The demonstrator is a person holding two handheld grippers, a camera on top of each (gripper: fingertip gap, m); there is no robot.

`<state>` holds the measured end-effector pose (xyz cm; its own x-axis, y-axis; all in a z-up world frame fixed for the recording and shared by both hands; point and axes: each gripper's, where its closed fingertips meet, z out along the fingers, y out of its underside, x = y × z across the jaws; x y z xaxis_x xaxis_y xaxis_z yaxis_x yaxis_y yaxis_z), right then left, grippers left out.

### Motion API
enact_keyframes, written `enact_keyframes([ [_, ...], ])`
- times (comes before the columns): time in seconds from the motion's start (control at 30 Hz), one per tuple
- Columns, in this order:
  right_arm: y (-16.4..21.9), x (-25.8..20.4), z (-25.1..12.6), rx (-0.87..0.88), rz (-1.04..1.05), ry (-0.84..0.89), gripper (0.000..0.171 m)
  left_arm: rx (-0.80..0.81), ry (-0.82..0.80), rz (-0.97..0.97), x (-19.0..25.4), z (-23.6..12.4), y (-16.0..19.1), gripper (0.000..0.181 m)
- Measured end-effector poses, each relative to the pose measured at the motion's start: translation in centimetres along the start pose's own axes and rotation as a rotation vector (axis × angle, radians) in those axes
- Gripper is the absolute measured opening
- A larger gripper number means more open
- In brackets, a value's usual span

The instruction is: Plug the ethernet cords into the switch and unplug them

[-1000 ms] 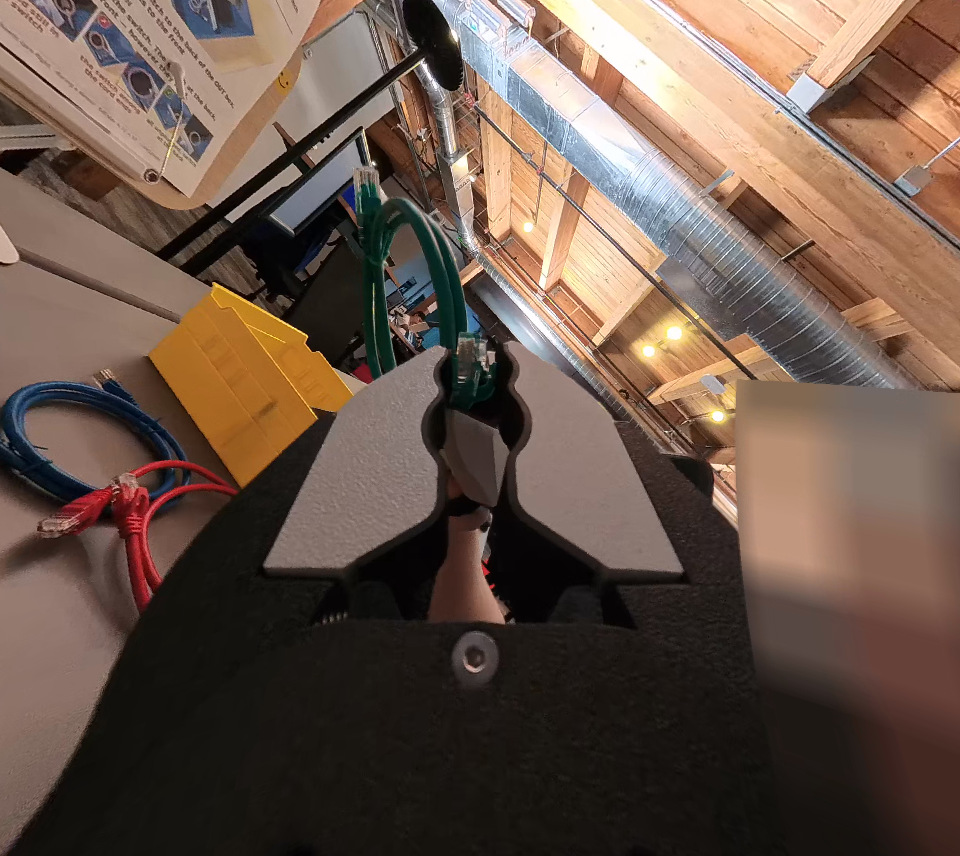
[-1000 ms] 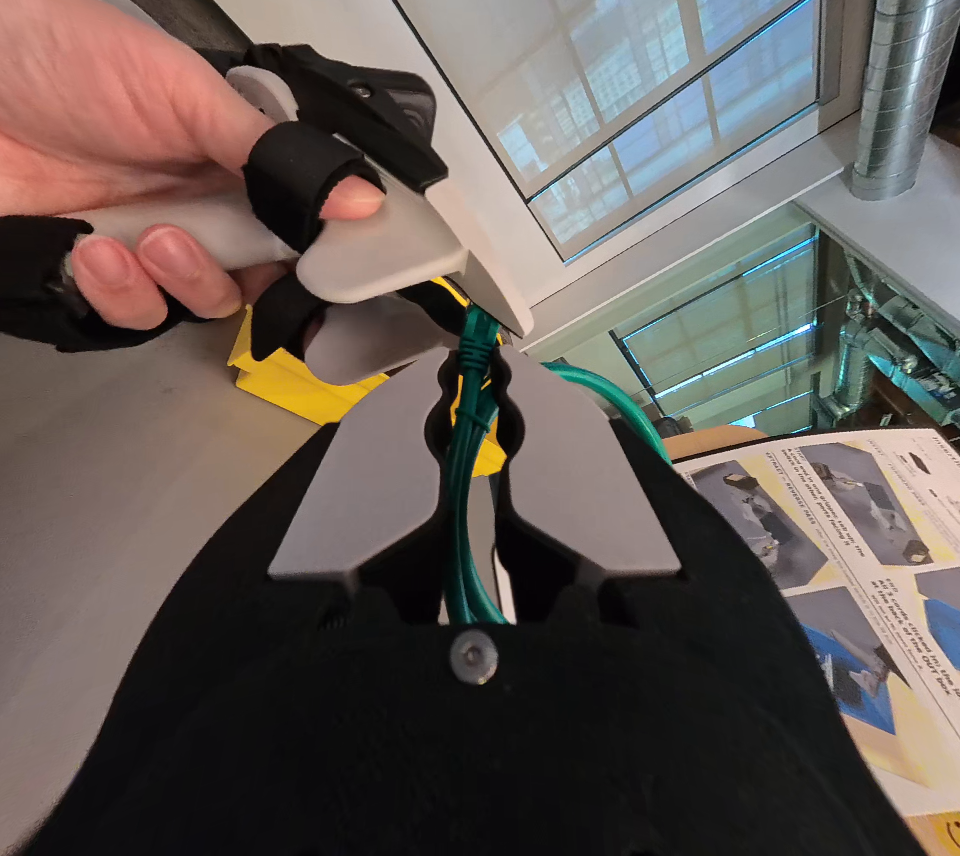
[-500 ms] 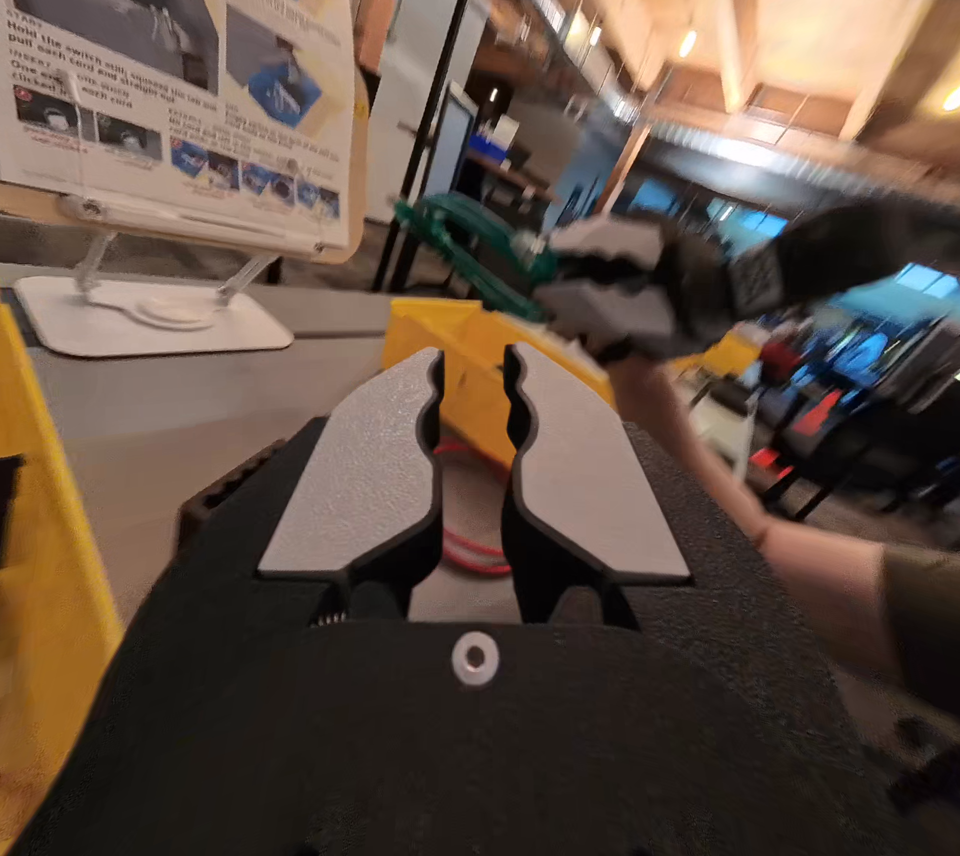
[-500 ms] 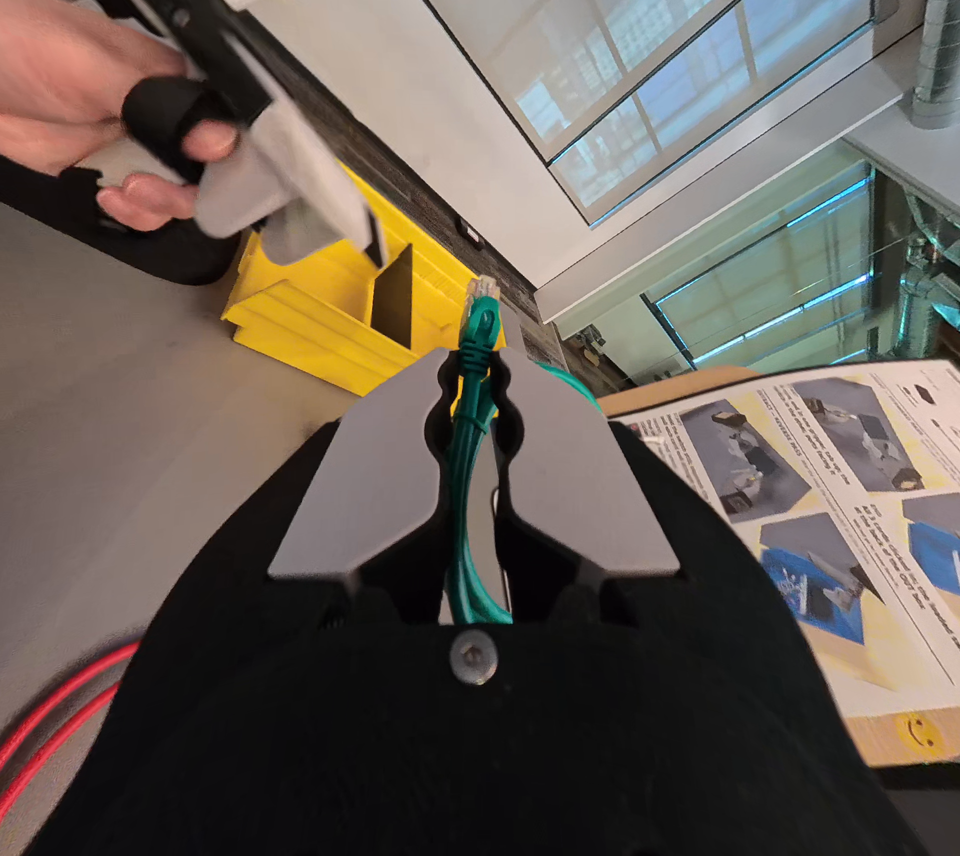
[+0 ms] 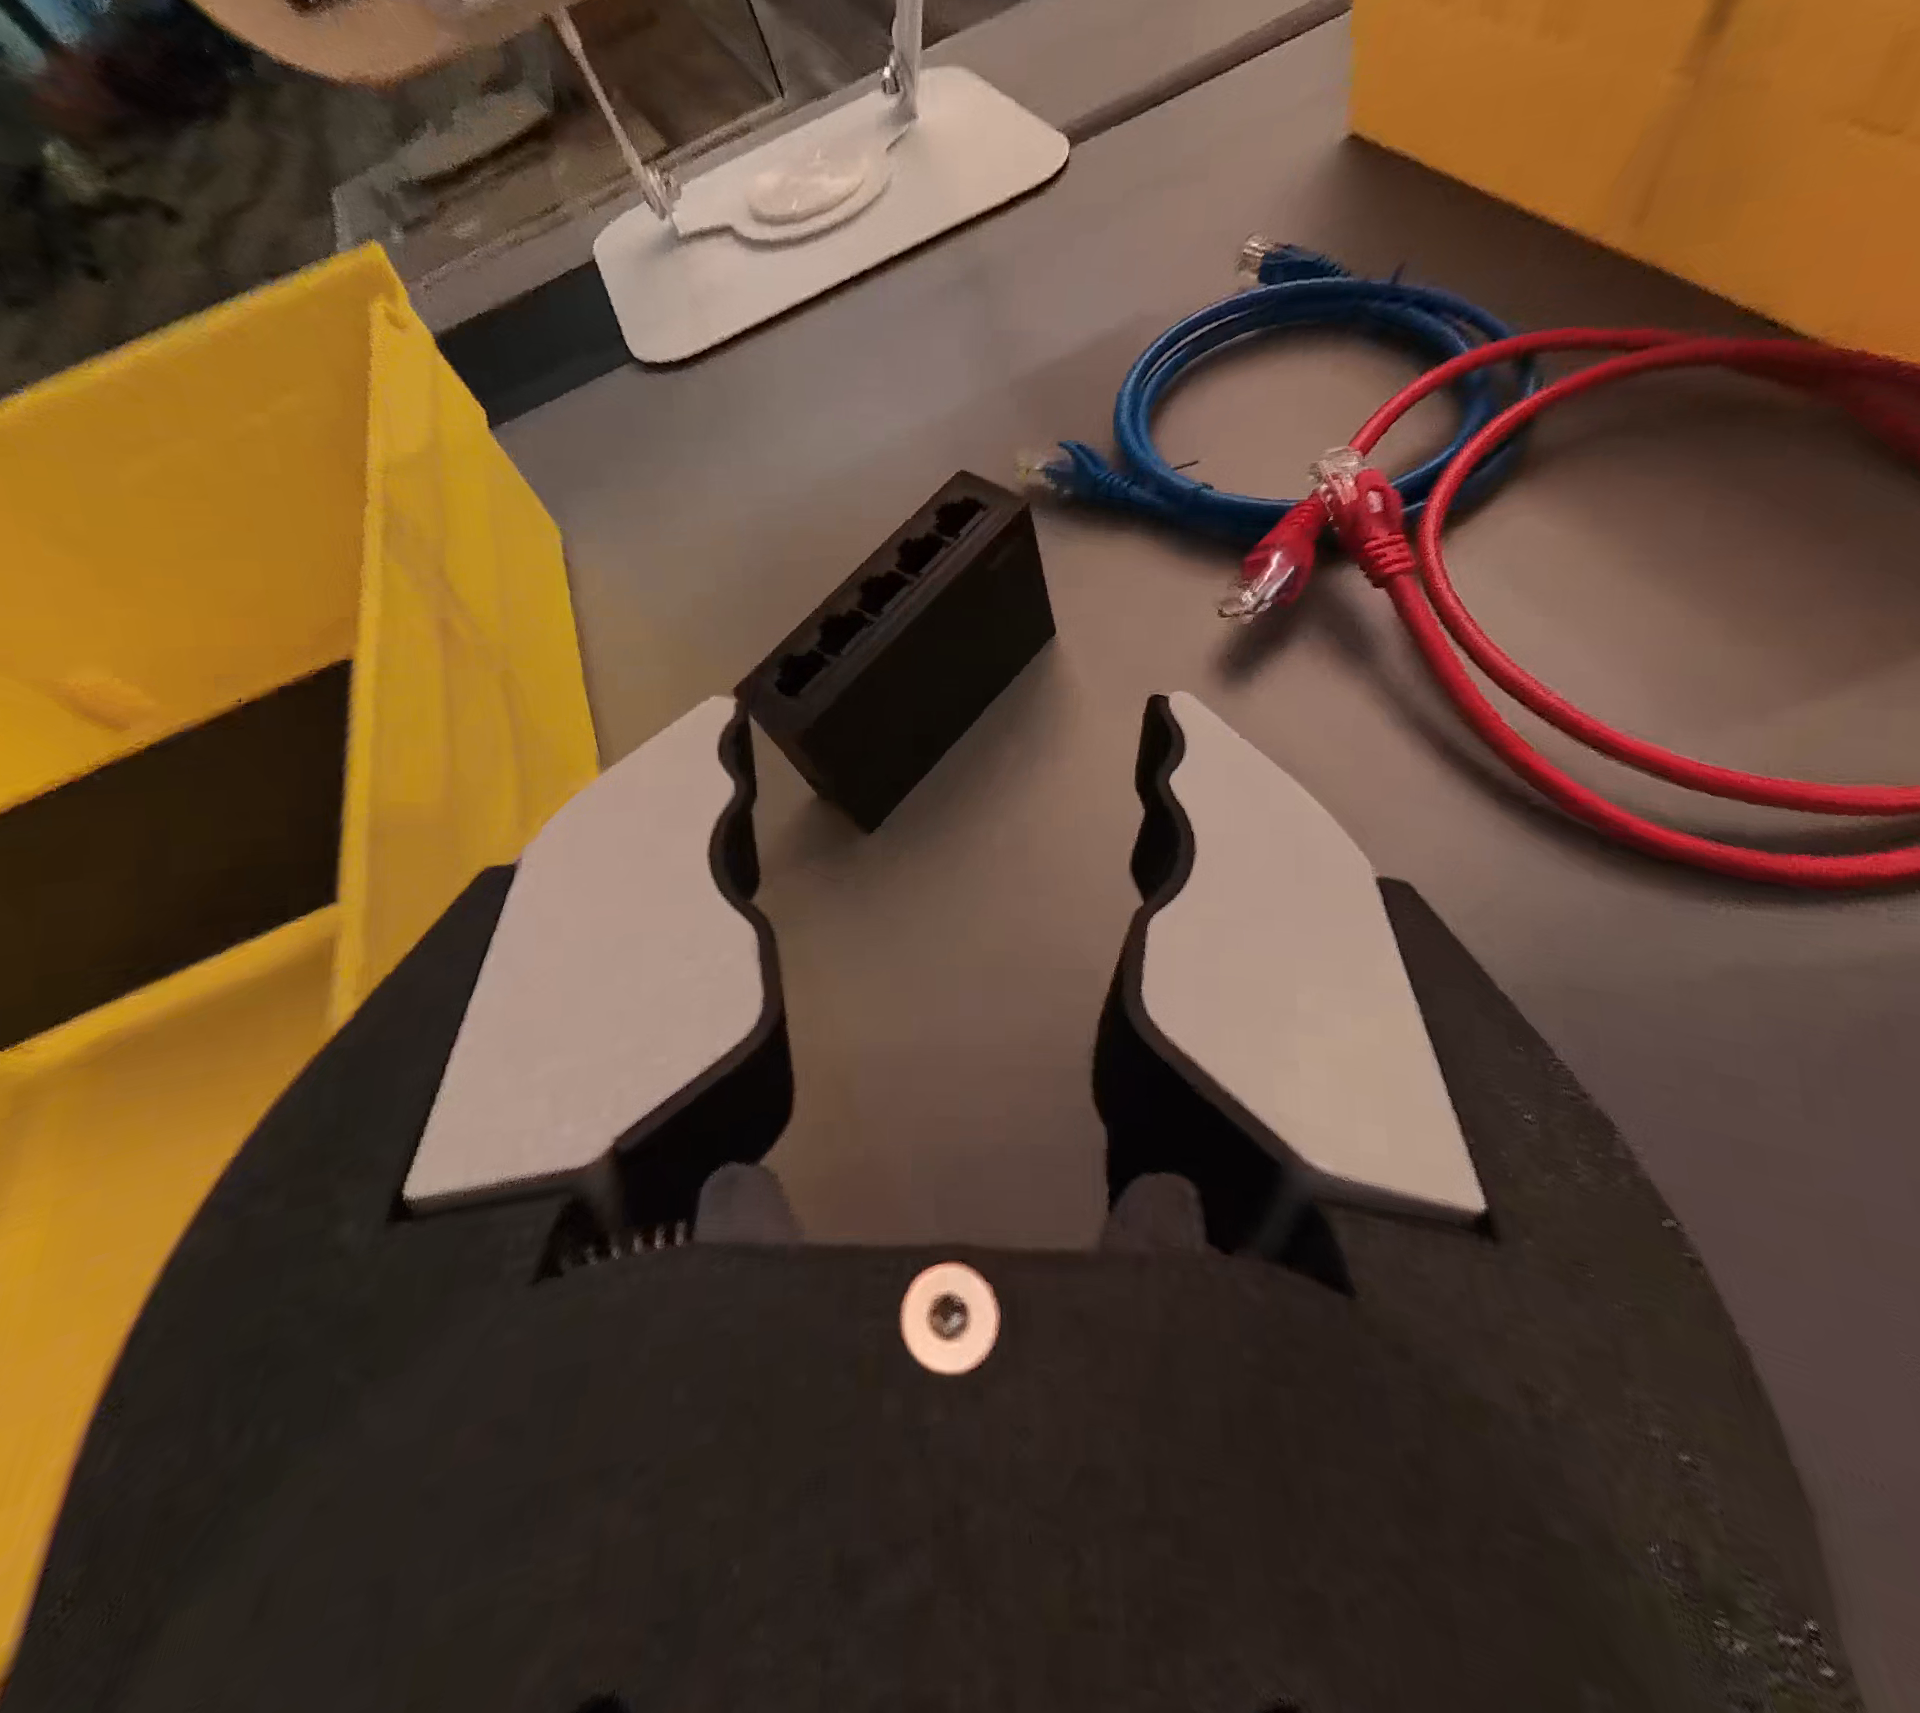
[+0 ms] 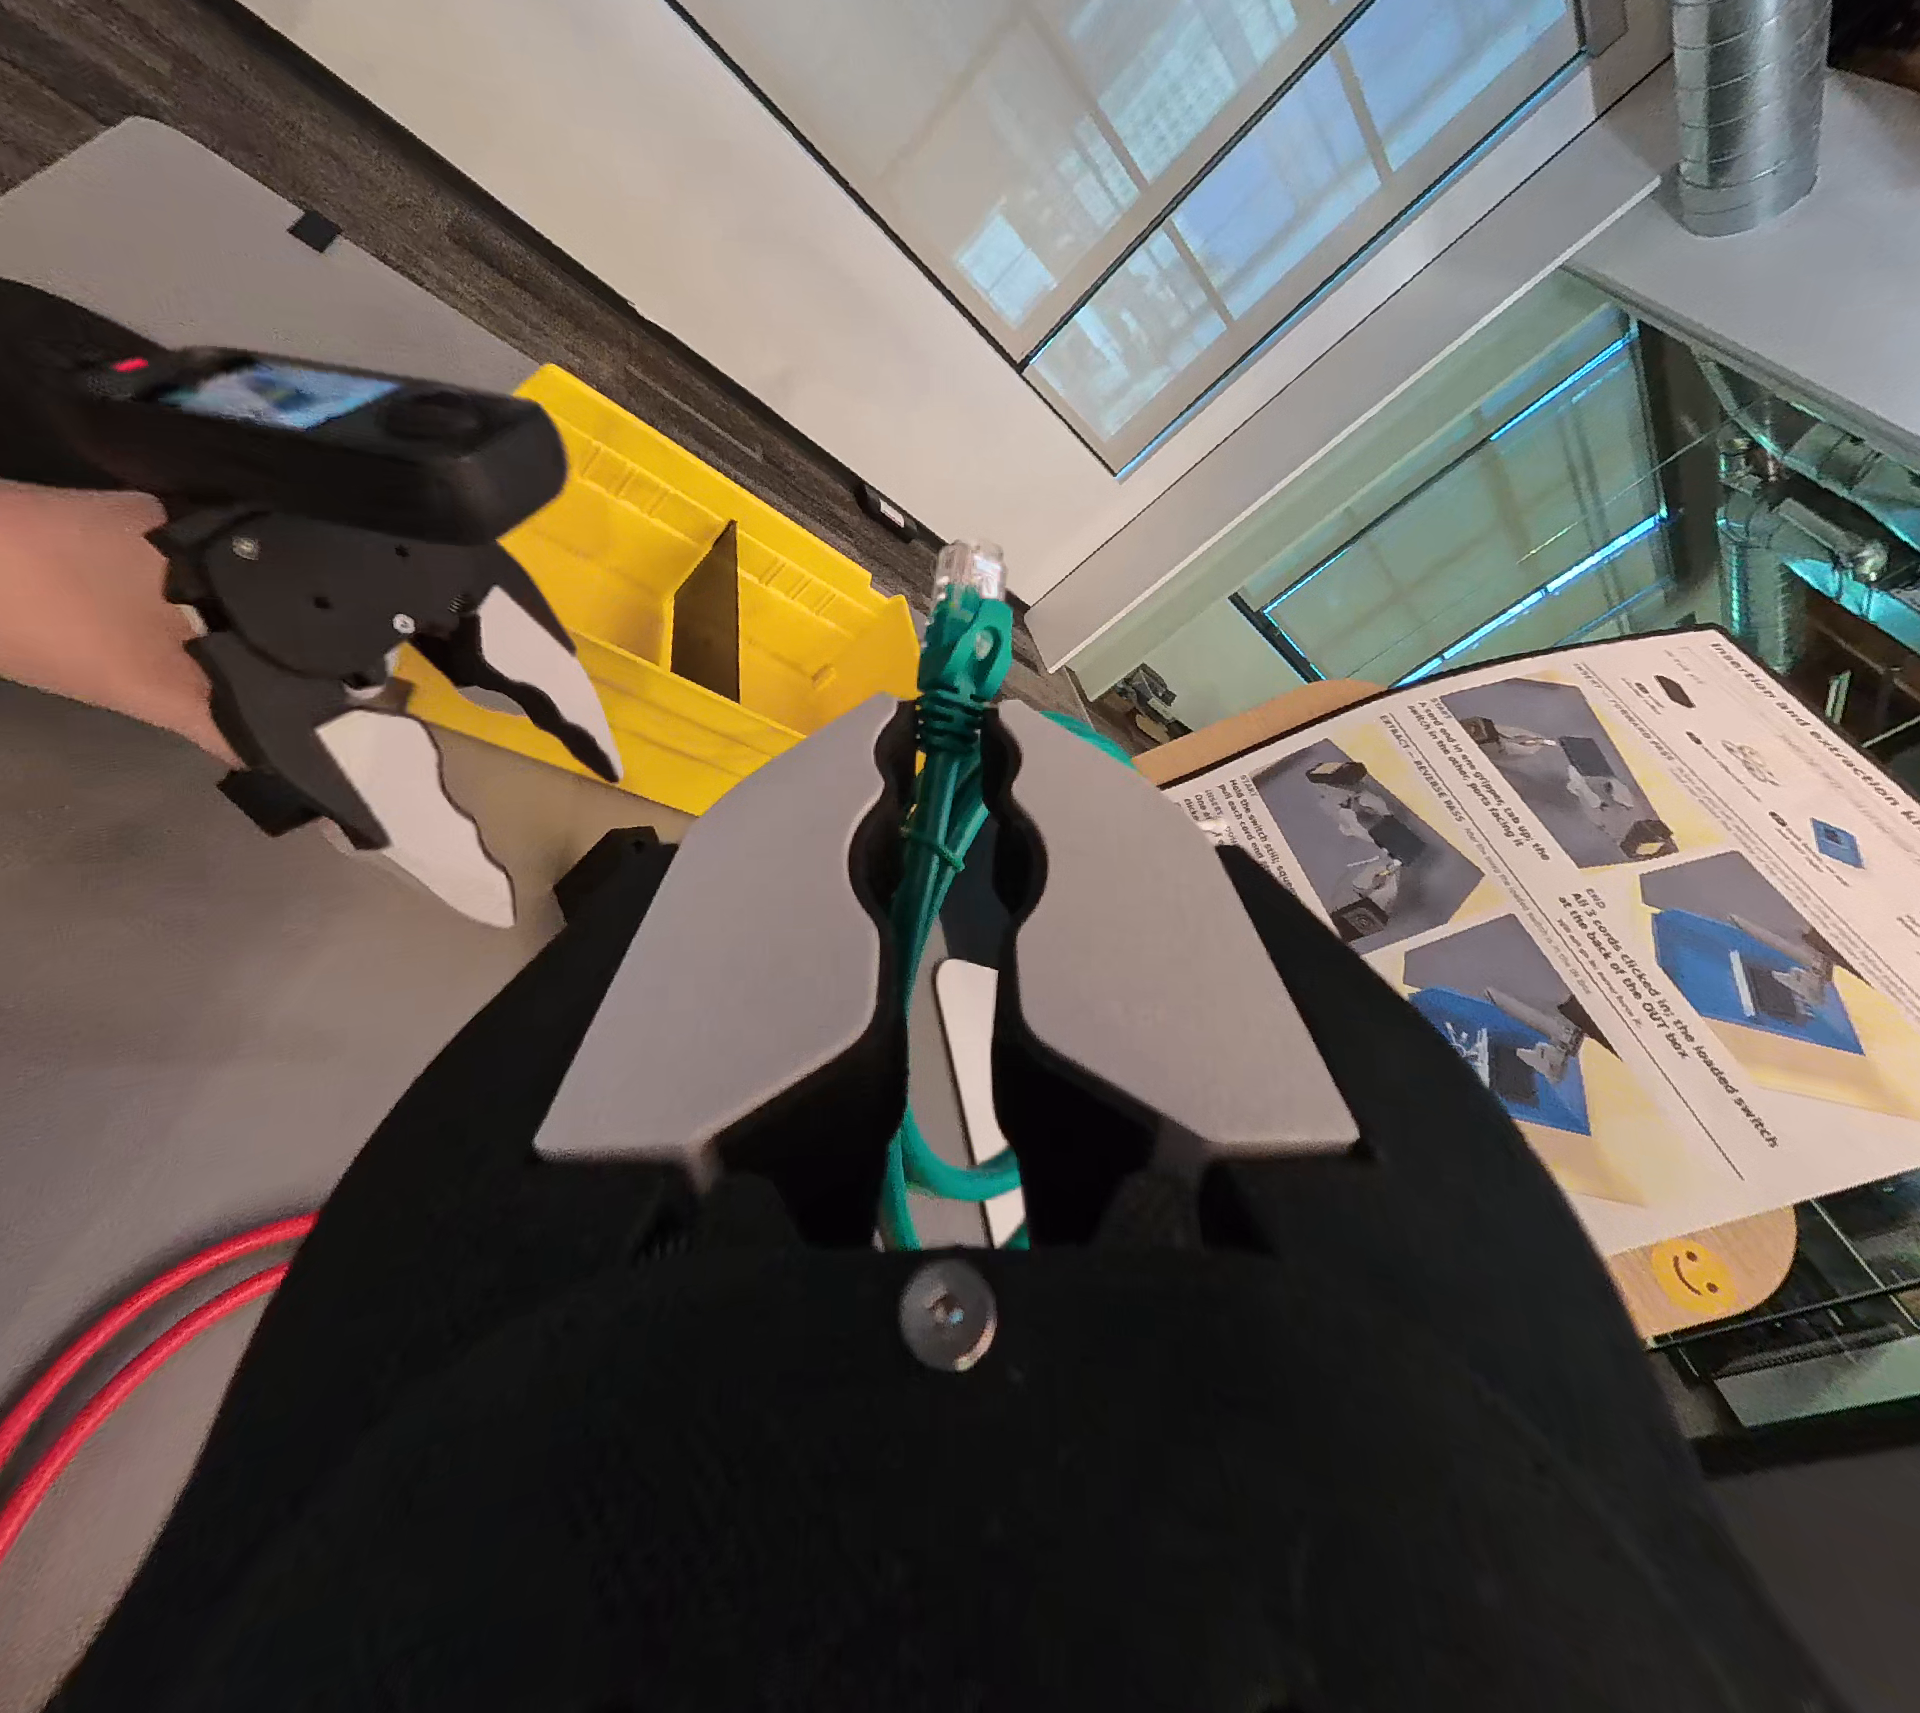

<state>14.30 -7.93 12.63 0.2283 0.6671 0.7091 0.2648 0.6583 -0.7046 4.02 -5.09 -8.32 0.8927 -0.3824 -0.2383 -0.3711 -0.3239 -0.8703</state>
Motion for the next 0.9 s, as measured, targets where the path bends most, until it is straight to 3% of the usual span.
enact_keyframes([
  [0.17,-0.1,-0.3,0.1,-0.01,-0.013,-0.009,0.013,-0.104,0.016,-0.112,-0.4,3.0,2.2,0.074],
  [0.37,-0.1,-0.6,0.4,-0.021,-0.026,-0.018,0.012,-0.126,0.042,-0.207,-0.9,4.8,2.1,0.078],
  [0.57,1.1,-1.3,1.0,-0.059,0.001,-0.072,0.011,-0.102,0.077,-0.181,0.3,4.2,2.3,0.072],
  [0.7,3.6,-2.0,1.1,-0.157,0.065,-0.162,0.011,-0.082,0.125,-0.214,1.3,3.4,2.3,0.067],
  [0.9,7.5,-1.8,0.3,-0.297,0.128,-0.209,0.011,-0.026,0.074,-0.22,0.1,2.2,1.4,0.07],
])
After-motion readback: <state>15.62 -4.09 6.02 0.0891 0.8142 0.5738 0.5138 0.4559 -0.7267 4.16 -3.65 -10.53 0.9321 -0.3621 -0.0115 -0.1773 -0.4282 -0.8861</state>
